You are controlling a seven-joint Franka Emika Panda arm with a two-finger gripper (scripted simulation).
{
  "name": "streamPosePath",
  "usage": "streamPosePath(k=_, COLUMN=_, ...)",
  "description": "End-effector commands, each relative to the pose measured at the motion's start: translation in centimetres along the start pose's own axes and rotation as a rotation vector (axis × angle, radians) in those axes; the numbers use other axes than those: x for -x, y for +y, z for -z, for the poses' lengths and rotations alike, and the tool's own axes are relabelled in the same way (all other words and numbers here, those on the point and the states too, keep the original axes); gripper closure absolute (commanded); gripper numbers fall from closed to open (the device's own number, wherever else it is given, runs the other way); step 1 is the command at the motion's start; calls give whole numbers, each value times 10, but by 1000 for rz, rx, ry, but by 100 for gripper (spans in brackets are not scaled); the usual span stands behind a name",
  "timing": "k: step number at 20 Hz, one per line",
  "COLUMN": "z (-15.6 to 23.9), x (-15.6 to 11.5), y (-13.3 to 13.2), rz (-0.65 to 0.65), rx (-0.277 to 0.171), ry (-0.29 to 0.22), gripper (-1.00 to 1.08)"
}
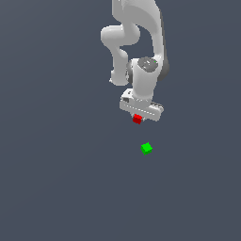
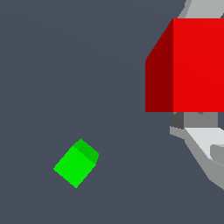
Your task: Stack the red cube on top of the green cube.
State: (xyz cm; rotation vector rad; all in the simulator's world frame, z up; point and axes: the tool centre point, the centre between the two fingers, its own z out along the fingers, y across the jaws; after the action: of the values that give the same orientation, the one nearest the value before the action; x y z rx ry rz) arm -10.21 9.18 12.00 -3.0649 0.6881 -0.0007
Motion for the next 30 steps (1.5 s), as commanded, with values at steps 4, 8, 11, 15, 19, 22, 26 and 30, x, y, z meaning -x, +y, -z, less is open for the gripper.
streamPosePath(k=4, z=-1, x=-1, y=-1, rz=0, rx=0, ry=0, gripper=108)
streamPosePath(k=8, z=-5, x=-7, y=-7, rz=0, rx=0, ry=0, gripper=108)
streamPosePath(k=11, z=-9, x=-13, y=-13, rz=0, rx=0, ry=0, gripper=108)
streamPosePath(k=15, z=-18, x=-26, y=-26, rz=0, rx=0, ry=0, gripper=108)
streamPosePath(k=19, z=-28, x=-42, y=-41, rz=0, rx=0, ry=0, gripper=108)
streamPosePath(k=22, z=-37, x=-56, y=-55, rz=0, rx=0, ry=0, gripper=108)
streamPosePath(k=26, z=-46, x=-71, y=-70, rz=0, rx=0, ry=0, gripper=108)
streamPosePath(k=30, z=-53, x=-82, y=-80, rz=0, rx=0, ry=0, gripper=108)
